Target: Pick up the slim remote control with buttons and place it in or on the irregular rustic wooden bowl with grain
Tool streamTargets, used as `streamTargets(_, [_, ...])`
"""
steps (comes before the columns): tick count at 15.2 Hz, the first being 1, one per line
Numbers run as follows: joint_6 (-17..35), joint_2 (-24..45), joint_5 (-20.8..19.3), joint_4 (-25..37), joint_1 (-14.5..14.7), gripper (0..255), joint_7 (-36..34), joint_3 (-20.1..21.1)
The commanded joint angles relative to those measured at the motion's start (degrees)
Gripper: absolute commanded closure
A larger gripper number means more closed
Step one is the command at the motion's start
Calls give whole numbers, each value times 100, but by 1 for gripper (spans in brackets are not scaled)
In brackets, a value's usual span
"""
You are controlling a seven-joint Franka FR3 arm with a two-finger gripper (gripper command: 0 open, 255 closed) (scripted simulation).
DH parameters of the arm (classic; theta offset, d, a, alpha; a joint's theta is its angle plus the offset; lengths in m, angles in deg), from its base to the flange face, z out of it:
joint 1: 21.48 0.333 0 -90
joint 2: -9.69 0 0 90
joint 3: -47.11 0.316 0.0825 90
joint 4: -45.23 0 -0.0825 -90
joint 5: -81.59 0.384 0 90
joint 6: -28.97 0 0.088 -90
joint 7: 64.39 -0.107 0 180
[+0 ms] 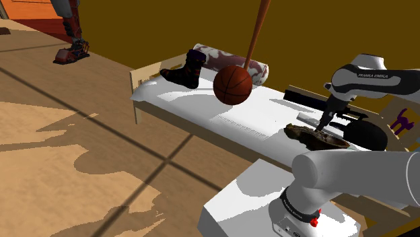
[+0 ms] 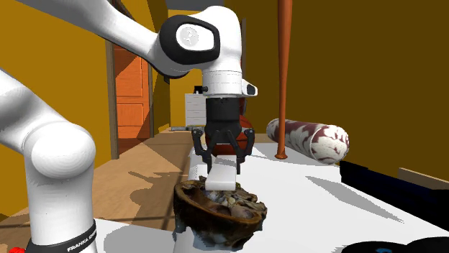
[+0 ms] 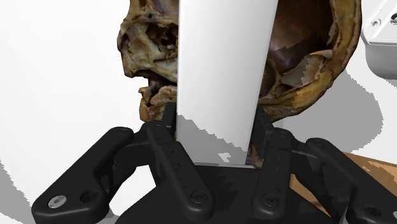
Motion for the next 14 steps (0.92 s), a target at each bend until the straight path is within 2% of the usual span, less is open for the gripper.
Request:
streamTargets(1, [128,47,-32,-76,5,255,-13,-51])
streamTargets(8, [128,47,-32,-76,5,255,-13,-51])
streamTargets(9, [128,46,-32,-76,5,0,-13,-51])
streamTargets(14, [128,46,-33,-77,5,0,-13,-51])
